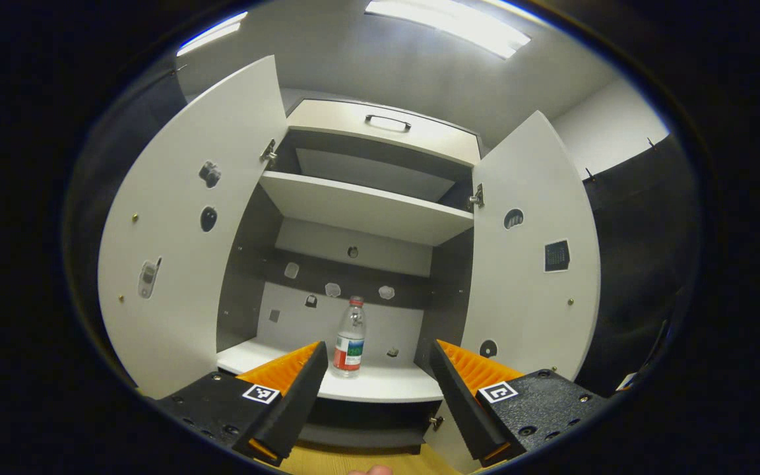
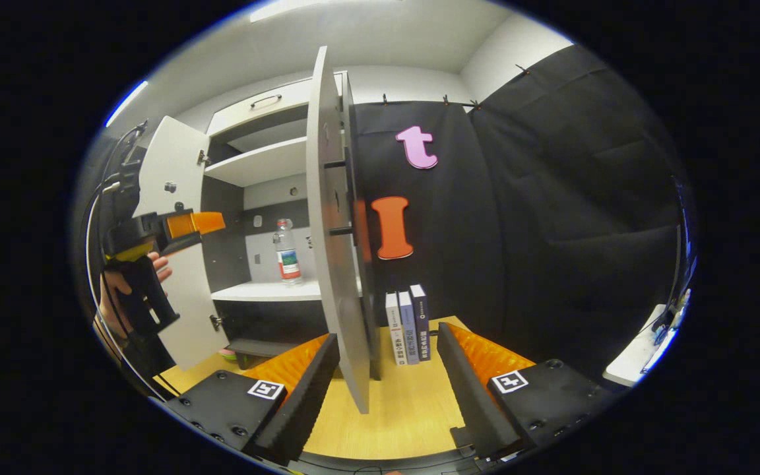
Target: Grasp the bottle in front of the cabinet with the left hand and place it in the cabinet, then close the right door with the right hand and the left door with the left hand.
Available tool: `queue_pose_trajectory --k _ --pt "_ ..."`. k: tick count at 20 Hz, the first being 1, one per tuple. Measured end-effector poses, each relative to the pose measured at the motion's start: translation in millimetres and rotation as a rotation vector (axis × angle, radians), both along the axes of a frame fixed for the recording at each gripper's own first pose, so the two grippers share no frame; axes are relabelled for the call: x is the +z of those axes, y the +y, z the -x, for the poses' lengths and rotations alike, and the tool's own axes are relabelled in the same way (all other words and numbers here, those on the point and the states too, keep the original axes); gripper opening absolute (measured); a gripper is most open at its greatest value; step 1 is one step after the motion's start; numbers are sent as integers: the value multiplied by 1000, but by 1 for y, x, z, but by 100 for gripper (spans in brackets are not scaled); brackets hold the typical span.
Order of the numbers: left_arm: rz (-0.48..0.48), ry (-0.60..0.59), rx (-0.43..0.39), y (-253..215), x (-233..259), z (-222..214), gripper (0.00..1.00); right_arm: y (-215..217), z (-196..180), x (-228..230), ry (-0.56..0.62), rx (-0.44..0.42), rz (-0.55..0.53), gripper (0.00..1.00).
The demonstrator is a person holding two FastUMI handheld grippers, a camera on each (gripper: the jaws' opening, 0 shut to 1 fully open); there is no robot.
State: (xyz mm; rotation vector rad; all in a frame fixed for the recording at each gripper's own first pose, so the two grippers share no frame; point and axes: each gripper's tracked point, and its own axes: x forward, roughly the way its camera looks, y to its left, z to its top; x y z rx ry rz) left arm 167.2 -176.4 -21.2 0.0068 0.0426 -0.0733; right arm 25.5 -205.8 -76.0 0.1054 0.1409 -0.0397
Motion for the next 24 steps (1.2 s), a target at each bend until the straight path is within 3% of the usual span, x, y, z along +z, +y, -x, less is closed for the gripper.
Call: queue_pose_trajectory --k 4,9,18,20,24 --pt "-49 21 128 27 -27 60 94 13 5 -7 27 95 -5 98" --pt "-91 64 175 42 -58 103 94 12 7 -10 15 67 -22 98" --pt "-62 76 41 55 -50 81 95 -15 -67 85 -80 -18 -24 98" --pt "-54 80 37 65 -52 77 95 -23 -81 106 -100 -31 -35 97" --pt "-58 80 60 92 -53 75 95 -57 -110 142 -158 -137 52 97"
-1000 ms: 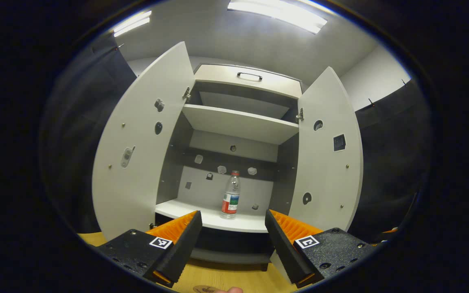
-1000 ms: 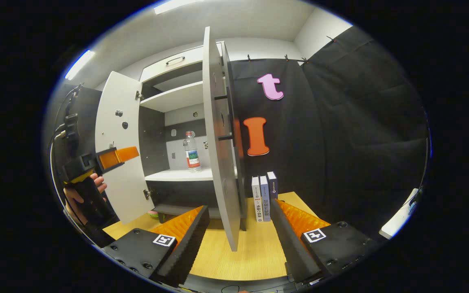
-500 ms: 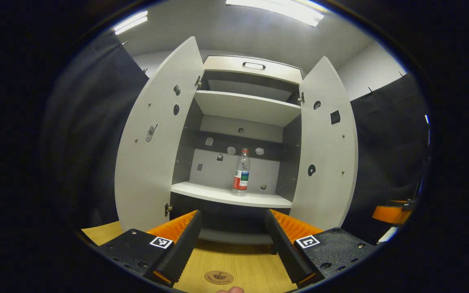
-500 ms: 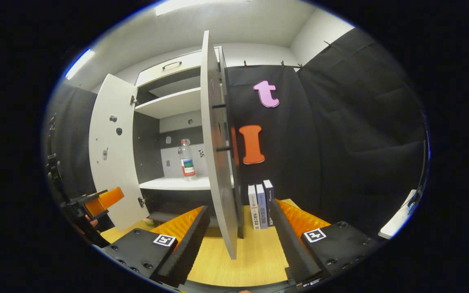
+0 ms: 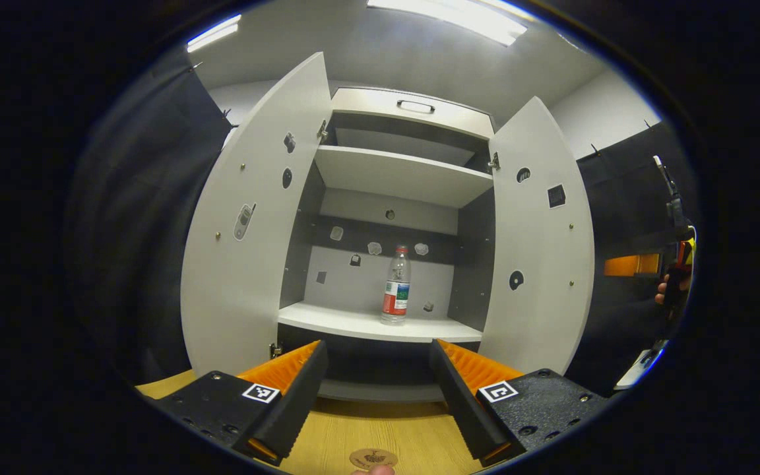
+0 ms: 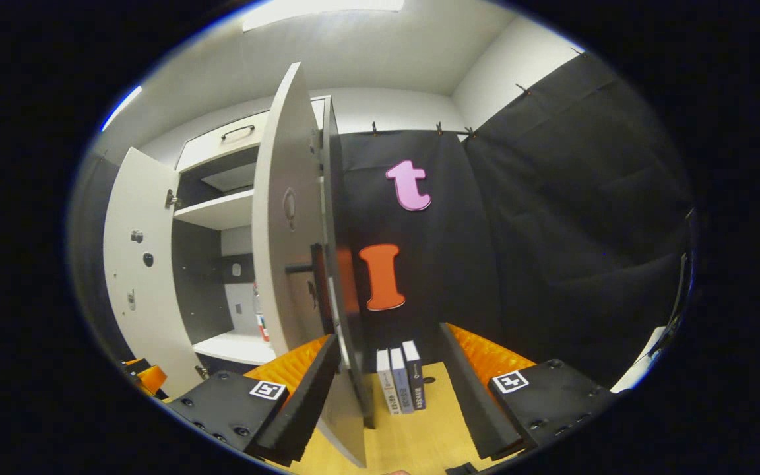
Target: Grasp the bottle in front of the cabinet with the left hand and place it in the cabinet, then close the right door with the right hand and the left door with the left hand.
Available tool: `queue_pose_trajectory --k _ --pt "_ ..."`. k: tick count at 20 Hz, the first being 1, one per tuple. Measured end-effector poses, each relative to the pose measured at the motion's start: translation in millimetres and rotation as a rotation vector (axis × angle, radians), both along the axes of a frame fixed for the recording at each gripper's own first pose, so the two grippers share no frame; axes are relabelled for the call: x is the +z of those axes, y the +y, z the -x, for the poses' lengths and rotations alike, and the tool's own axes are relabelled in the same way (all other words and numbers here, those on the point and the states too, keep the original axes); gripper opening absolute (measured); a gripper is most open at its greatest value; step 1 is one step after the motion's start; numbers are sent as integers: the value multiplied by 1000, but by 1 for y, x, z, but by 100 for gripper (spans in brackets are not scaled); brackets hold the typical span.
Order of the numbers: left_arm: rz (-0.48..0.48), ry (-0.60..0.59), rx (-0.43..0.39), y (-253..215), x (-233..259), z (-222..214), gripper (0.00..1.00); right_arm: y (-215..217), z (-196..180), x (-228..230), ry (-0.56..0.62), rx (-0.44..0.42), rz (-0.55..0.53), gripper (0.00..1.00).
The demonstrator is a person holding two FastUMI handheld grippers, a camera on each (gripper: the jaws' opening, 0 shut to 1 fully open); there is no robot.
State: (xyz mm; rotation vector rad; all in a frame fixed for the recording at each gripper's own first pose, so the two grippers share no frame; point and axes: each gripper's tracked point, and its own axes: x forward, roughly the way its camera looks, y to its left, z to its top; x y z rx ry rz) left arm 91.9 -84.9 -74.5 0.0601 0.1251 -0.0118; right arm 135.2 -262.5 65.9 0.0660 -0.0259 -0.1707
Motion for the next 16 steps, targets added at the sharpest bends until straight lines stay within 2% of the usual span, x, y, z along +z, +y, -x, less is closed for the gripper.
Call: queue_pose_trajectory --k 2,5,9,12,16 --pt "12 9 17 14 -3 0 95 -6 -13 2 16 -21 17 100" --pt "19 3 64 36 -3 1 94 -1 -29 2 22 -10 16 98" --pt "37 12 93 51 -7 3 94 7 -31 4 8 -15 65 97" --pt "51 9 96 57 -7 3 94 33 -30 2 11 49 53 96" --pt "49 -7 103 65 -12 18 94 90 -39 0 9 140 47 96"
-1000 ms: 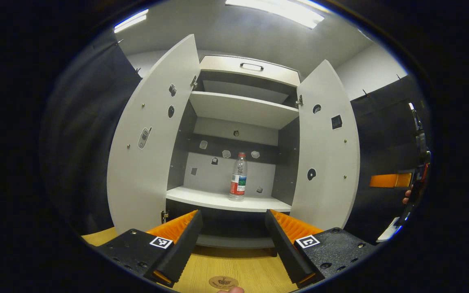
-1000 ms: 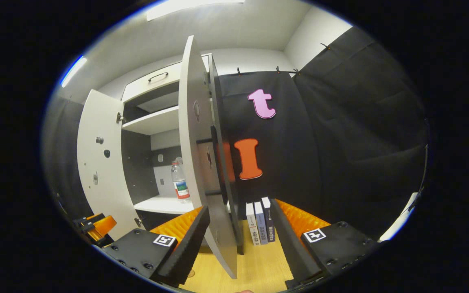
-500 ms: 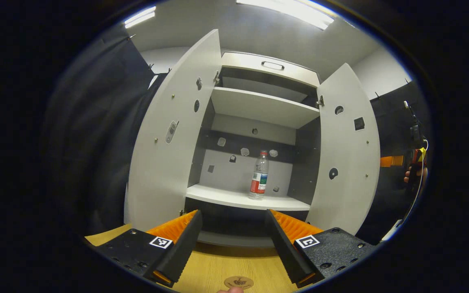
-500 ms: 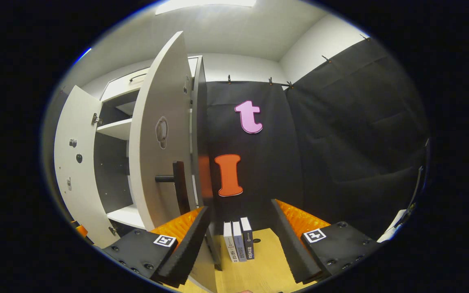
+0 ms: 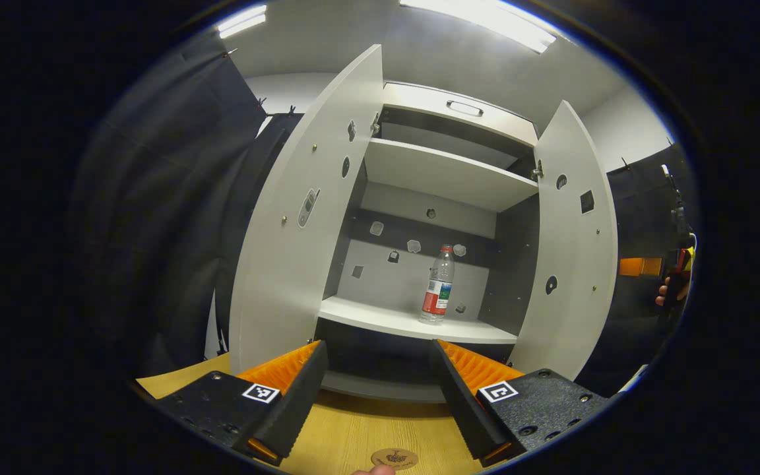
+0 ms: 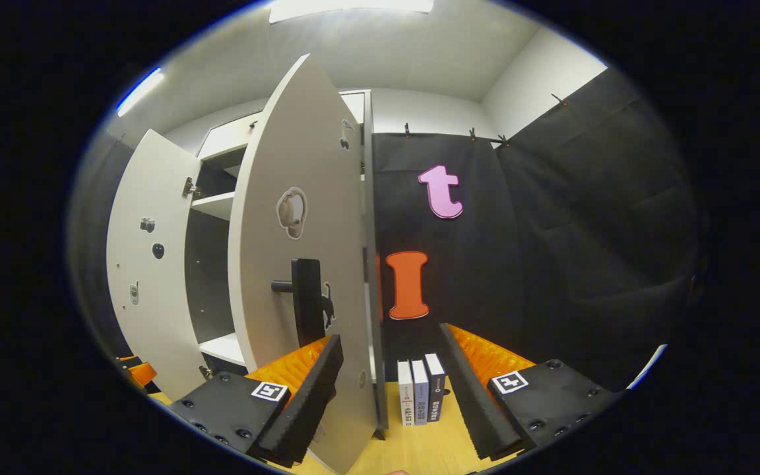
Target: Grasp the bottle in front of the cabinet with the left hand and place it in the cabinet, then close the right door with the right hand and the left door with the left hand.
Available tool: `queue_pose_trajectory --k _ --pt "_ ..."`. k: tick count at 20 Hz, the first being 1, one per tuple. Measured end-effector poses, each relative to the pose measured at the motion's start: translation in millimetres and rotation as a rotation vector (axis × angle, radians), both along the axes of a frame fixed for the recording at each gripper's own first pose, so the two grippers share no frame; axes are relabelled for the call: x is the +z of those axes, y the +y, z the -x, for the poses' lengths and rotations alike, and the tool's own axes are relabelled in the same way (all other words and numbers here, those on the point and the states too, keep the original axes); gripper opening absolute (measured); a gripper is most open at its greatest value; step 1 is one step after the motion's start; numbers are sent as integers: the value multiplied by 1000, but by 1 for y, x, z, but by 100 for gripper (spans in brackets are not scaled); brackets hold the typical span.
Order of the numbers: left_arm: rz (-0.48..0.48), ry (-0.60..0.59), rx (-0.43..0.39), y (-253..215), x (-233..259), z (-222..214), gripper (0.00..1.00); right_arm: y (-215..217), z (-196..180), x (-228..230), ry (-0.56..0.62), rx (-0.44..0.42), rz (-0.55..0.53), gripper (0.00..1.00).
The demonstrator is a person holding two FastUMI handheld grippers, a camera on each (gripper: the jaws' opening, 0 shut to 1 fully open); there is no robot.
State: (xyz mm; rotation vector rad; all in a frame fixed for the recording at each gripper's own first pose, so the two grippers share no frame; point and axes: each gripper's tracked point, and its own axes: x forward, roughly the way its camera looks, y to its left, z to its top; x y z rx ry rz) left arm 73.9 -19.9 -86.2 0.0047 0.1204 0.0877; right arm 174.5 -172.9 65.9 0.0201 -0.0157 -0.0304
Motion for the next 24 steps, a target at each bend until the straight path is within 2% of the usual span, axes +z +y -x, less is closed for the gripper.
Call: queue_pose_trajectory --k 3,4,5,10,15,18,21,22,24 --pt "-4 -3 13 13 3 6 94 39 -13 -4 5 47 -4 96" --pt "-8 -7 23 20 5 9 94 52 -18 -6 9 62 -8 91" --pt "-11 -13 35 27 7 11 95 63 -23 -10 22 82 -11 96" --pt "-33 -55 100 57 23 20 95 107 -54 -20 52 158 -65 98" --pt "-52 -106 207 98 42 37 94 135 -75 -29 66 201 -61 98" --pt "-83 -144 278 127 58 47 94 143 -85 -28 56 198 -46 97" --pt "-69 -196 327 147 77 56 94 151 -99 -30 57 197 -61 97" --pt "-67 -211 348 157 85 59 94 155 -105 -32 61 199 -60 100" --pt "-60 -229 381 177 97 61 94 160 -114 -34 74 202 -54 97"
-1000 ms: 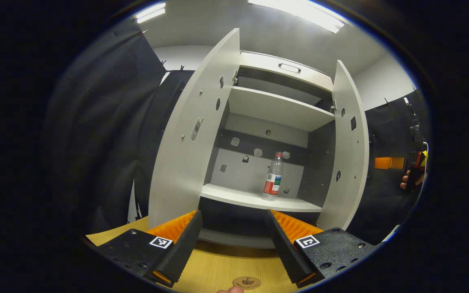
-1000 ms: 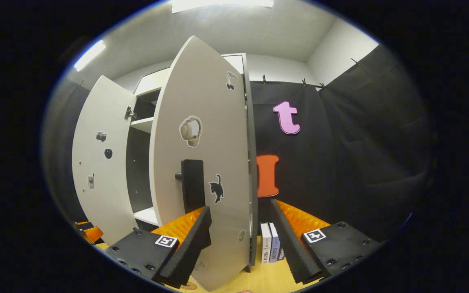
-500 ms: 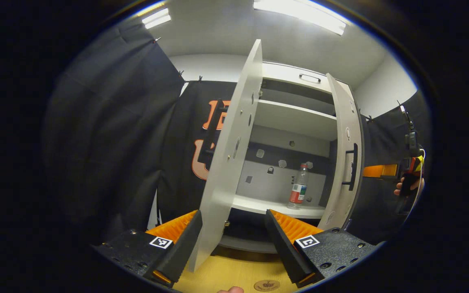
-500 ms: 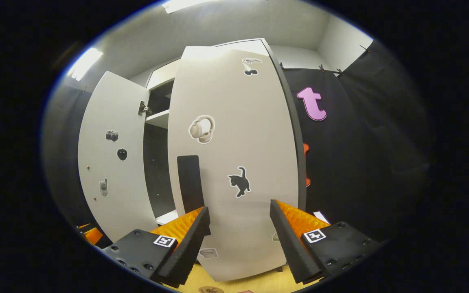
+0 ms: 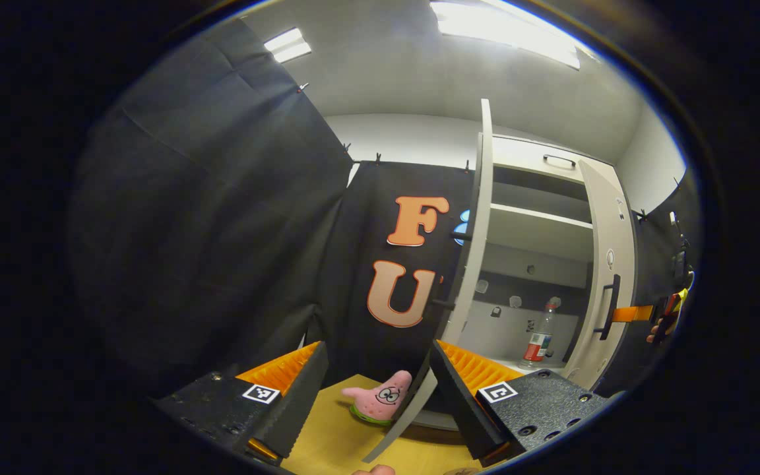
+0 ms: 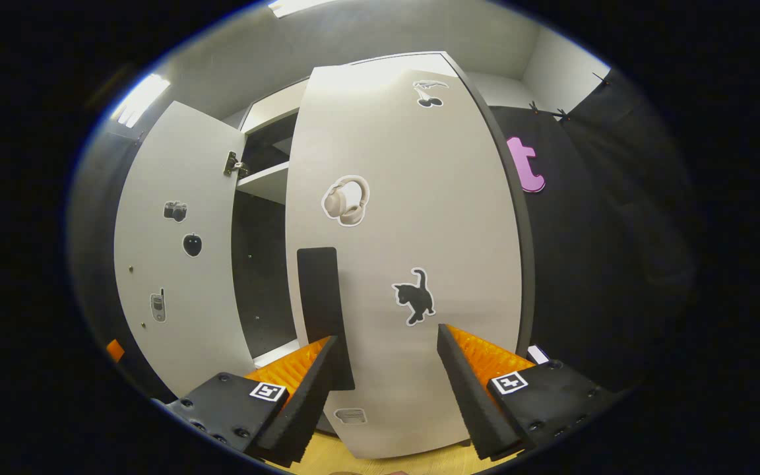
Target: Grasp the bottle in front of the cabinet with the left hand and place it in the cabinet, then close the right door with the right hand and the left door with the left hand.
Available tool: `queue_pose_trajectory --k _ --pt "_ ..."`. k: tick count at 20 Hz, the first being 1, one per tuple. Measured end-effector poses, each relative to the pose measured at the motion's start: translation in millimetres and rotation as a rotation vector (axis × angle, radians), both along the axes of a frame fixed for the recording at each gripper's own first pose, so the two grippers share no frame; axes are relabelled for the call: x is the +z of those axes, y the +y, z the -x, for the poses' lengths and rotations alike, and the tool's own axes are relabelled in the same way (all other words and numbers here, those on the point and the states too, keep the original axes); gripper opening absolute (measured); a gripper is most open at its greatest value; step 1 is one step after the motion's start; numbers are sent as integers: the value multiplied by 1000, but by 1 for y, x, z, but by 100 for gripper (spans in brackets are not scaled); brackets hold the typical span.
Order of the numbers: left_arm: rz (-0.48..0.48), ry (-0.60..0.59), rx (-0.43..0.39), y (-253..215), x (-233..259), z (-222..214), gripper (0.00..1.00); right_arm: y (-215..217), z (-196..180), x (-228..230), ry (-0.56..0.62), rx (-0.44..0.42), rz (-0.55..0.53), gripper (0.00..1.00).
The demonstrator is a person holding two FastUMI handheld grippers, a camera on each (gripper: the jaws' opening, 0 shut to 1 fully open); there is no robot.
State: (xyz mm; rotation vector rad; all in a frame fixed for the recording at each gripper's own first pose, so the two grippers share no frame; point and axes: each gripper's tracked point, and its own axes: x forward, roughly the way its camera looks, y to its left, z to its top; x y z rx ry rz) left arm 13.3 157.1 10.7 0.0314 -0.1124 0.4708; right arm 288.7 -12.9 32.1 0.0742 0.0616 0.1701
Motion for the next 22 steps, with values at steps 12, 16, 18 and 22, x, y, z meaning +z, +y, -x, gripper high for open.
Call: queue_pose_trajectory --k 12,16,18,22 --pt "6 -16 -29 49 43 -63 94 -6 29 -11 -1 -70 92 97" --pt "-44 18 -72 44 44 -101 94 -6 80 -22 18 -78 84 97" --pt "-48 37 -105 34 41 -114 94 -6 105 -30 34 -89 61 97" --pt "-108 4 -107 32 48 -113 93 -20 139 -47 67 -117 -9 97"
